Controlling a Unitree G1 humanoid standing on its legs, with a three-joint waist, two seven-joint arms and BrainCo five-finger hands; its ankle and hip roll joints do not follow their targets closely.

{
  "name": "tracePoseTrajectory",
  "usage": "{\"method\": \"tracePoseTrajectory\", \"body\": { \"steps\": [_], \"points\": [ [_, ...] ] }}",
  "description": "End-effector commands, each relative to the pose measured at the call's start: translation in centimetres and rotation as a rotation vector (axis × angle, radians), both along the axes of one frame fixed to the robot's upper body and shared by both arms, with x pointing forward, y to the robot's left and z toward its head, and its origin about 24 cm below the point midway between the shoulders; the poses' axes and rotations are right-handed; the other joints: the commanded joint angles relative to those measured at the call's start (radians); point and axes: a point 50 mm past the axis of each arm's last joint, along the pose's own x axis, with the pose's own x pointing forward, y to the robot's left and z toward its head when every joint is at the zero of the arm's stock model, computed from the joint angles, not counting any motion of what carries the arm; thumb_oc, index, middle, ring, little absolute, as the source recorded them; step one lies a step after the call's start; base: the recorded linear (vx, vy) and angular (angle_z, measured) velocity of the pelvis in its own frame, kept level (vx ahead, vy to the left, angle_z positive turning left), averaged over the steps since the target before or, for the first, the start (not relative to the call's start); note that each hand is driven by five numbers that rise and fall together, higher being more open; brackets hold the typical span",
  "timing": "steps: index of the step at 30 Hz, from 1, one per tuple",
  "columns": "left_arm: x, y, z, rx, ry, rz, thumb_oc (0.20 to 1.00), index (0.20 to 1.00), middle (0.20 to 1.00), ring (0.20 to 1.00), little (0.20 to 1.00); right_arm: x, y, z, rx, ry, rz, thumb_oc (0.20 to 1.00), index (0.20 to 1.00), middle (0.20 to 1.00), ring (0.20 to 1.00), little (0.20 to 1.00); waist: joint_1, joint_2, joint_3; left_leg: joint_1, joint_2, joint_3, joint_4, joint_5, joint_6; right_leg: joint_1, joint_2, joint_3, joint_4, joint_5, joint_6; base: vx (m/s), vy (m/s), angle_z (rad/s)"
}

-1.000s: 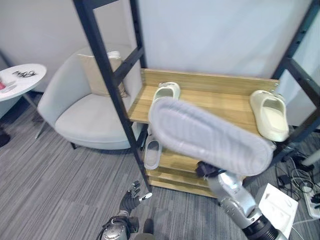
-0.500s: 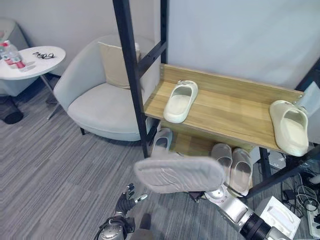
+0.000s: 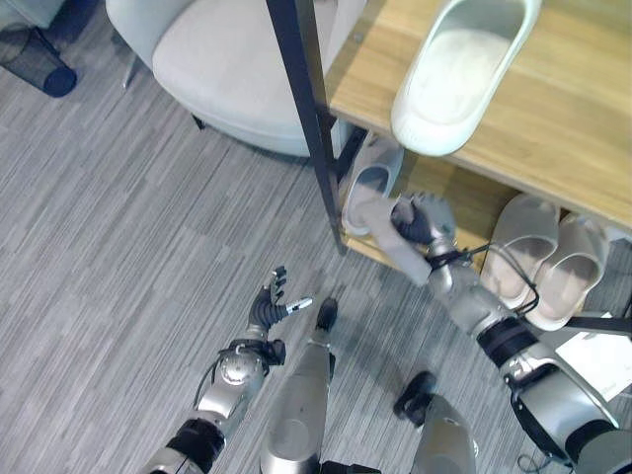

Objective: Arrange the slippers neatly on the shoe rack.

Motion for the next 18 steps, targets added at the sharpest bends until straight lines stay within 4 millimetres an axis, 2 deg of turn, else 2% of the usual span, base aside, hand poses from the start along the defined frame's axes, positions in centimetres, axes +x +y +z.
{"method": "tracePoseTrajectory", "body": {
  "steps": [1,2,4,7,8,12,18],
  "points": [
    [0.1,-1.4,1.6,-0.077,-0.103,-0.025,1.000,1.000,1.000,1.000,1.000,-0.2,-1.3,4.1,-0.029,-0.238,-0.069,0.200,0.200,0.200,0.200,0.200,-0.013,-0.012,-0.030,0.027,-0.037,0.002,0.101,-0.229,0.050,-0.011,0.074,-0.002,-0.010,-0.088,-0.074,-0.02,0.012,-0.05],
    [0.1,-2.0,1.7,-0.079,-0.107,-0.050,1.000,1.000,1.000,1.000,1.000,-0.2,-2.9,5.3,-0.060,-0.306,-0.141,0.200,0.200,0.200,0.200,0.200,-0.018,-0.009,-0.024,0.000,-0.038,0.005,0.104,-0.226,0.050,-0.041,0.068,-0.003,-0.002,-0.089,-0.074,0.00,-0.002,-0.06],
    [0.4,-2.7,1.9,-0.072,-0.116,-0.079,1.000,1.000,1.000,1.000,1.000,-0.2,-4.8,6.3,-0.062,-0.359,-0.237,0.200,0.200,0.200,0.200,0.200,-0.026,-0.007,-0.011,-0.022,-0.041,-0.001,0.095,-0.221,0.048,-0.065,0.063,-0.003,0.005,-0.089,-0.073,0.00,-0.009,-0.03],
    [0.5,-2.9,2.0,-0.071,-0.119,-0.088,1.000,1.000,1.000,1.000,1.000,-0.2,-5.3,6.4,-0.051,-0.370,-0.263,0.200,0.200,0.200,0.200,0.200,-0.029,-0.004,-0.009,-0.031,-0.046,-0.007,0.094,-0.217,0.048,-0.074,0.060,-0.007,0.008,-0.090,-0.073,0.00,0.000,0.00],
    [0.6,-3.2,2.2,-0.066,-0.125,-0.106,1.000,1.000,1.000,1.000,1.000,-0.1,-6.4,6.7,-0.040,-0.385,-0.315,0.200,0.200,0.200,0.200,0.200,-0.032,0.000,-0.001,-0.040,-0.049,-0.012,0.092,-0.215,0.047,-0.081,0.055,-0.011,0.014,-0.094,-0.076,0.00,0.000,0.00],
    [0.8,-3.6,2.5,-0.066,-0.138,-0.128,1.000,1.000,1.000,1.000,1.000,0.3,-8.2,7.3,-0.040,-0.389,-0.396,0.200,0.200,0.200,0.200,0.200,-0.028,0.005,0.017,-0.051,-0.051,-0.017,0.087,-0.214,0.044,-0.095,0.053,-0.012,0.016,-0.099,-0.076,0.00,0.000,0.00],
    [1.3,-4.3,3.1,-0.074,-0.158,-0.156,1.000,1.000,1.000,1.000,1.000,1.5,-9.4,8.0,-0.075,-0.350,-0.460,0.200,0.200,0.200,0.200,0.200,-0.016,0.013,0.035,-0.077,-0.063,-0.037,0.099,-0.212,0.042,-0.104,0.040,-0.031,0.031,-0.105,-0.074,0.01,-0.012,0.11]
  ]
}}
